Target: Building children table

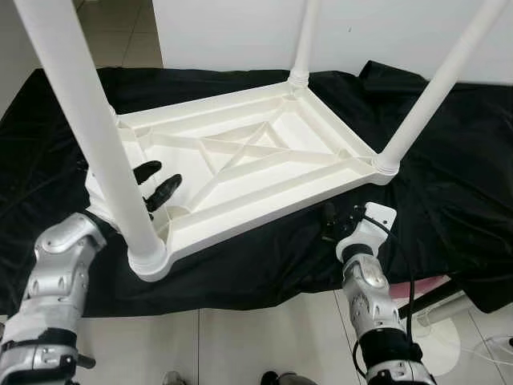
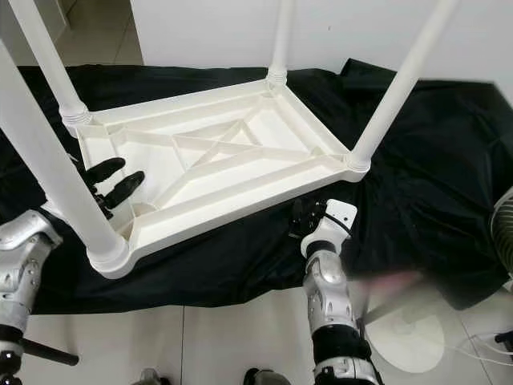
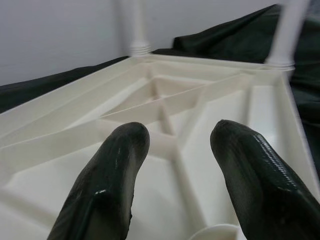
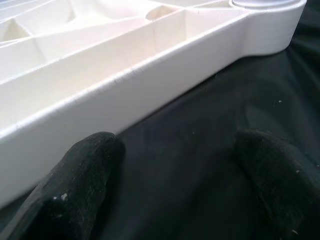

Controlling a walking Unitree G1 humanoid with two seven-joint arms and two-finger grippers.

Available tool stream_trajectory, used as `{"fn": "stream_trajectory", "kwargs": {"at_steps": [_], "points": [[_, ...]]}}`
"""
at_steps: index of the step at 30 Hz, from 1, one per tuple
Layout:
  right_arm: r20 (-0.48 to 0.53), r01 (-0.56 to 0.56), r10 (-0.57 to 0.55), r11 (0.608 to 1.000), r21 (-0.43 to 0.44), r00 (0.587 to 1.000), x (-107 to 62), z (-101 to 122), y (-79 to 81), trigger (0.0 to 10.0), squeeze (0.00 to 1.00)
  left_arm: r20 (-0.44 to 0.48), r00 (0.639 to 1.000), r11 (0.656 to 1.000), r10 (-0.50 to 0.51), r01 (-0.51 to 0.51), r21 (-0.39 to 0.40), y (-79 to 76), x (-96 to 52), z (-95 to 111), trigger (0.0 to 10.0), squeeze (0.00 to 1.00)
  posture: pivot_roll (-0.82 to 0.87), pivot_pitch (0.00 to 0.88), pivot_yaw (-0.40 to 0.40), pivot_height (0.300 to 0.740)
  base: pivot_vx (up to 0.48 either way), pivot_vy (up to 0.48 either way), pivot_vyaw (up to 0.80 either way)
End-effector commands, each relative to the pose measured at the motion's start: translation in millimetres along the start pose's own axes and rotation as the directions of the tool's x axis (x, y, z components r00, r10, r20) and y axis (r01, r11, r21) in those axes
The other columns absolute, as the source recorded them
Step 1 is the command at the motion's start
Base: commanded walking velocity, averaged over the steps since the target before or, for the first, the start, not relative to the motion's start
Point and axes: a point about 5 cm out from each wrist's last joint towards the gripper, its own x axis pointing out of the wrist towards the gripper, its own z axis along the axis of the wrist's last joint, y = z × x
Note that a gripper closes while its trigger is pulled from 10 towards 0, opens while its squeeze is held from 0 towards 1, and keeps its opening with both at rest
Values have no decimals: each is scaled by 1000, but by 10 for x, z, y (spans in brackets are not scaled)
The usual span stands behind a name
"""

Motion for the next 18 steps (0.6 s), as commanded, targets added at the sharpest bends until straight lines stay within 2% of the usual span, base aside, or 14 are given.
{"fn": "stream_trajectory", "kwargs": {"at_steps": [1,6,9,11,13,14,16,18], "points": [[-29,32,-32,999,8,999,4,-47,-75,10000,0,-4,995,995,-98,98,-19,-132,43,-33,10000,0,-54,118,-22,740,0,0,0],[-24,35,-35,999,-18,999,143,41,-108,10000,0,16,989,988,-144,145,-47,-298,120,-49,10000,0,-57,113,-23,740,0,0,0],[-54,-32,29,998,-58,998,277,102,-55,10000,0,44,982,980,-182,185,-68,-464,210,-42,10000,0,-54,107,-27,740,0,0,0],[-64,-48,44,997,-64,997,299,104,-42,10000,0,47,981,980,-186,189,-70,-490,221,-39,10000,0,-54,107,-27,740,0,0,0],[-100,-171,161,979,-112,982,398,146,101,10000,0,71,975,972,-212,218,-92,-655,309,-17,10000,0,-51,96,-30,740,0,0,0],[-100,-171,161,979,-112,982,398,146,101,10000,0,71,975,972,-212,218,-92,-655,309,-17,10000,0,-51,96,-30,740,0,0,0],[-111,-217,202,964,-153,973,444,177,158,10000,0,86,970,967,-226,234,-104,-759,362,-2,10000,0,-51,90,-30,740,0,0,0],[-114,-222,206,962,-157,972,450,179,163,10000,0,88,970,966,-226,235,-106,-770,370,0,10000,0,-51,90,-30,740,0,0,0]]}}
